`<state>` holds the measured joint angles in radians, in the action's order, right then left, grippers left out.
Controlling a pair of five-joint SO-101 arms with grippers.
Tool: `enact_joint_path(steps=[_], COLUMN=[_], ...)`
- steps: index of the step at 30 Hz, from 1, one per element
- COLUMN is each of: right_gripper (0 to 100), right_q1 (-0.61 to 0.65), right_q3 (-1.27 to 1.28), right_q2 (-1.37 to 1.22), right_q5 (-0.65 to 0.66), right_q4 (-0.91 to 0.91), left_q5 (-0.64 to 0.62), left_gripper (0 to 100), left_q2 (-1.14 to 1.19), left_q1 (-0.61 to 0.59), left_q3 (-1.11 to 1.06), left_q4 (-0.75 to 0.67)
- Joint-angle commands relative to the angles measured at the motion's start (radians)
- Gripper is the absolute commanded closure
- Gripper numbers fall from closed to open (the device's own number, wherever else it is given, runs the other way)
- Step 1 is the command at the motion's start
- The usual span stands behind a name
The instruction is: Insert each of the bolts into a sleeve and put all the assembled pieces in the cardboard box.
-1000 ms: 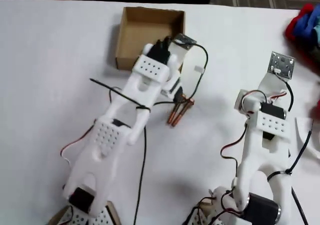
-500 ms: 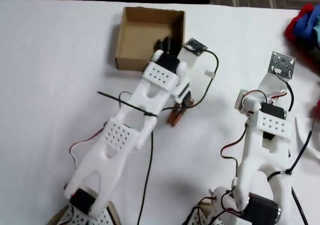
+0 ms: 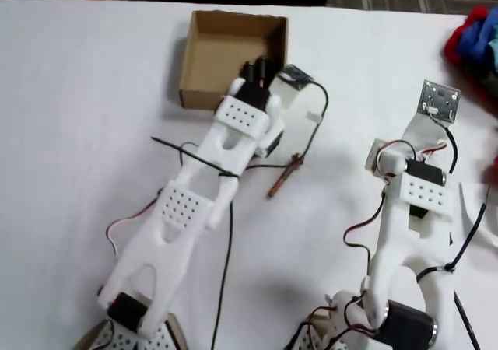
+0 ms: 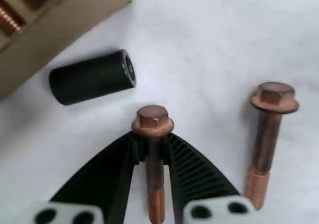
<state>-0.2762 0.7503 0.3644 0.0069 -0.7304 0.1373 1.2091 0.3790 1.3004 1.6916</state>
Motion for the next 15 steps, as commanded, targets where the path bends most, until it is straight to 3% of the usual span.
enact_joint_path(steps=[1, 7, 10, 15], right_gripper=[97.8, 97.8, 97.8, 97.8], right_q1=[-0.004, -0.004, -0.002, -0.002], right_q3=[-0.057, -0.057, -0.057, -0.055], right_q2=[0.010, 0.010, 0.008, 0.008], right_q5=[-0.009, -0.009, -0.009, -0.009], right_q4=[0.012, 0.012, 0.012, 0.012], left_q5=[0.023, 0.043, 0.041, 0.041], left_gripper=[94, 87, 98, 97], left_q2=[-0.008, 0.002, -0.009, -0.118], left_q1=[-0.017, -0.014, -0.017, -0.020], left_q3=[0.013, 0.005, 0.015, 0.168], left_q4=[0.002, 0.002, 0.009, 0.095])
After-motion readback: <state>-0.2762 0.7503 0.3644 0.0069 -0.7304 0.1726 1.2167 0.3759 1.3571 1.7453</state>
